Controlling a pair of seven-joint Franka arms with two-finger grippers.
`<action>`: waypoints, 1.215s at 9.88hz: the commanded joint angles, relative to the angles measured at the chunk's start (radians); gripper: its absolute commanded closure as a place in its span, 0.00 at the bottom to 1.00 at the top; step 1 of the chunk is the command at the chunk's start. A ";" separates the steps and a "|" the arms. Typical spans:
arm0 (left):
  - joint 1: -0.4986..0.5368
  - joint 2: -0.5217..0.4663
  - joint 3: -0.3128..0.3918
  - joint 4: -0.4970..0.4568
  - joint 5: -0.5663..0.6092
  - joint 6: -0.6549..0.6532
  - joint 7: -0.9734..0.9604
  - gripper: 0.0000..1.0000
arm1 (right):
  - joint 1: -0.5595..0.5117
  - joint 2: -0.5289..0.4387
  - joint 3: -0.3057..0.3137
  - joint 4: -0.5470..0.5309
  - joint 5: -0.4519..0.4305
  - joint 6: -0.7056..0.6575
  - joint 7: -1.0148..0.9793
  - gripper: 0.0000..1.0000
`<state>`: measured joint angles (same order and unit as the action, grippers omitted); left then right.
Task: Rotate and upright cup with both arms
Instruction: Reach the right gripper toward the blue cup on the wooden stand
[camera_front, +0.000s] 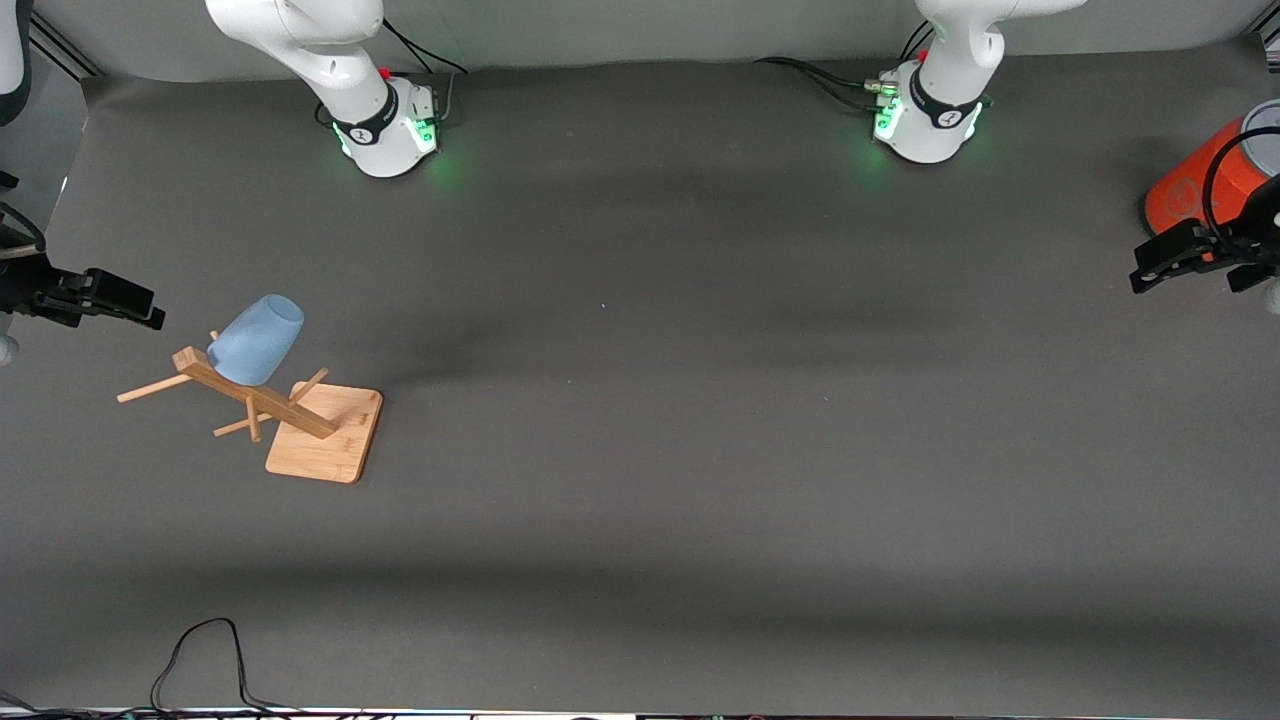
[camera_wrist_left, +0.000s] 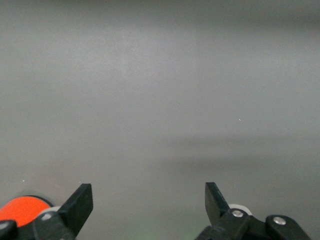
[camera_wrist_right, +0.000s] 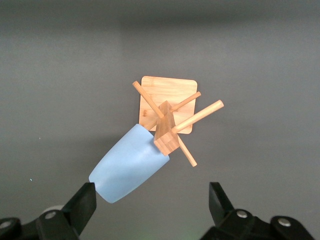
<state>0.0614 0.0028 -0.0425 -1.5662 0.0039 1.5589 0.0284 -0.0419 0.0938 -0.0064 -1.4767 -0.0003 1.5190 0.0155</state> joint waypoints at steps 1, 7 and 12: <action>0.003 -0.001 0.000 0.023 0.010 -0.031 0.025 0.00 | -0.001 -0.009 0.000 -0.002 -0.014 0.004 -0.061 0.00; -0.002 0.008 -0.002 0.020 0.011 -0.019 0.008 0.00 | 0.007 -0.014 0.003 -0.014 -0.007 -0.003 -0.048 0.00; -0.009 0.043 -0.003 0.040 0.010 0.013 0.022 0.00 | 0.122 -0.052 0.000 -0.079 0.043 -0.010 0.477 0.00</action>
<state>0.0611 0.0186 -0.0440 -1.5588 0.0069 1.5760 0.0373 0.0739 0.0763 -0.0016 -1.5200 0.0111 1.5043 0.3455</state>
